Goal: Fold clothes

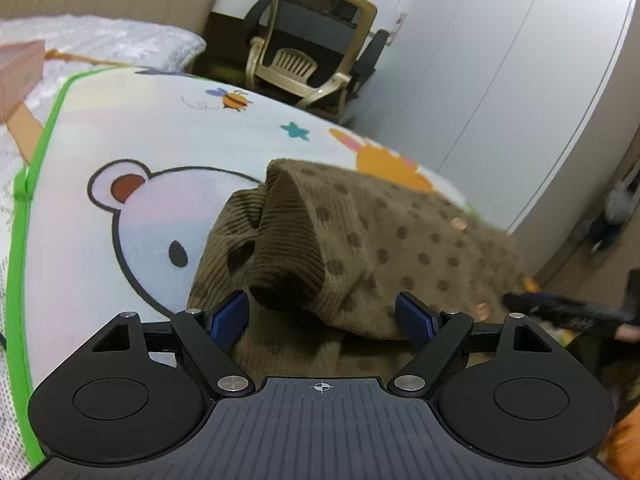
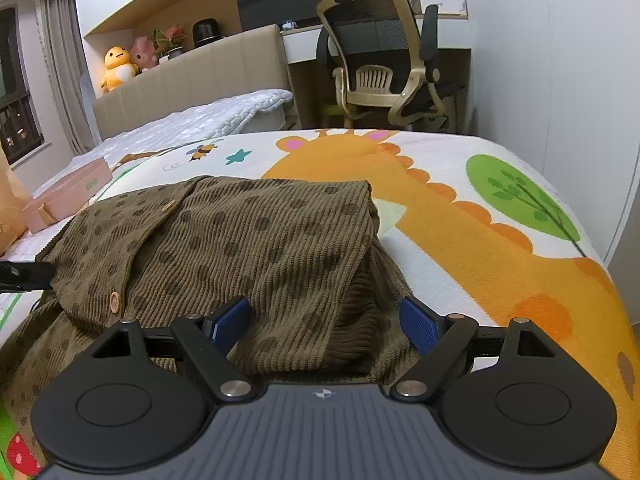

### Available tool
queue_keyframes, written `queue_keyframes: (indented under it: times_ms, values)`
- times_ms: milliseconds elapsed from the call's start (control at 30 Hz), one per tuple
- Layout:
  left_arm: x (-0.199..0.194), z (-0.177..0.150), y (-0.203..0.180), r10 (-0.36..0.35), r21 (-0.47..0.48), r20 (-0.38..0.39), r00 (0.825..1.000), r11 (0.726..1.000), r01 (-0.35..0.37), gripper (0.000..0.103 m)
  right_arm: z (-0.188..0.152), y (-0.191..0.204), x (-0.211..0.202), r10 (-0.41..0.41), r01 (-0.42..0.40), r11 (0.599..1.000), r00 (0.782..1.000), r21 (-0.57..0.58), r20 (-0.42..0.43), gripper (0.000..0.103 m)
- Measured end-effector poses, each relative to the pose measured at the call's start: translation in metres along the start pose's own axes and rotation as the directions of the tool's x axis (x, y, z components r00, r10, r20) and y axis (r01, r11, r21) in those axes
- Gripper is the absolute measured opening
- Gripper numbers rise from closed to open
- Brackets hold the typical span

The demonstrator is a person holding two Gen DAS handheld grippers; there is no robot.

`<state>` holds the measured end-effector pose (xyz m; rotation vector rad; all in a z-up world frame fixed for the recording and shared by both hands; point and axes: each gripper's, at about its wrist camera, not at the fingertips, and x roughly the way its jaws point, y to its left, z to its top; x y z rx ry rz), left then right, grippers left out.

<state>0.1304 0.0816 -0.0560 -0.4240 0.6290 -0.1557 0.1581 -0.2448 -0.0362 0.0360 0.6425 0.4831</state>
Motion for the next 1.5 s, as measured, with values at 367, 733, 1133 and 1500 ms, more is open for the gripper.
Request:
queue_keyframes:
  times_ms: [367,733,1133,1500]
  values:
    - [0.003,0.007,0.002,-0.046,-0.115,0.014,0.999,0.992,0.047,0.076,-0.003,-0.02,-0.024,-0.053,0.04,0.989,0.994,0.14,0.092,0.083]
    - [-0.007,0.025,0.012,-0.087,-0.1,-0.01,0.996,0.991,0.086,0.082,0.01,0.003,-0.013,0.016,-0.016,0.999,1.0,0.044,-0.002,0.061]
    - [0.022,0.042,0.008,-0.129,-0.098,-0.038,0.991,0.987,0.125,0.044,0.039,0.015,-0.012,0.139,-0.139,0.99,0.99,0.017,-0.008,0.018]
    - [0.031,0.04,0.013,-0.155,-0.138,-0.078,0.985,0.98,0.143,0.066,0.043,0.017,-0.032,0.16,-0.161,0.987,0.986,0.015,0.037,0.041]
